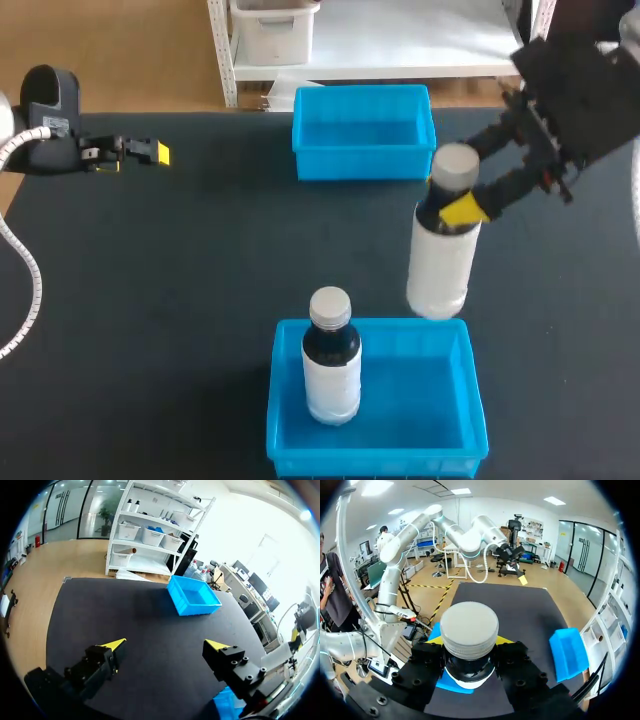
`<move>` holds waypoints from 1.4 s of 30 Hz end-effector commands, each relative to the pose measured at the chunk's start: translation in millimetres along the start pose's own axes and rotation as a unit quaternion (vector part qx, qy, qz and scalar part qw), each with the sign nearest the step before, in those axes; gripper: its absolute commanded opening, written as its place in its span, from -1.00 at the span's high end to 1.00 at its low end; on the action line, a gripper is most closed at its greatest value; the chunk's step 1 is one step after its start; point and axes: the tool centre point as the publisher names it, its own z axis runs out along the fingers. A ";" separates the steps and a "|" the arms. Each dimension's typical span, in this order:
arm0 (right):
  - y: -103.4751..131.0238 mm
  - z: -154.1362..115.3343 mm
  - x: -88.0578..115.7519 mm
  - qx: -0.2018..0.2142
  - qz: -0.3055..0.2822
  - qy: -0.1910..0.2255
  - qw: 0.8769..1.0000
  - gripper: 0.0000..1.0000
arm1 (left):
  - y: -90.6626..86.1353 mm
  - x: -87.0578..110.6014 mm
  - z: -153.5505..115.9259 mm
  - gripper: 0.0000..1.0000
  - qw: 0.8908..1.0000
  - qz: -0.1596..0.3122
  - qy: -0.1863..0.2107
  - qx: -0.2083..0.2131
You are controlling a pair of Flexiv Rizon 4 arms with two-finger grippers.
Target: Pick up the bottle, and place it in the far bin if it is heavy, or in the near bin if it is light.
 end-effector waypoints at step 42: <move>52.5 85.7 63.4 -0.005 0.004 -0.016 1.000 1.00 | 0.0 0.0 0.0 -1.00 1.000 0.000 0.000 0.000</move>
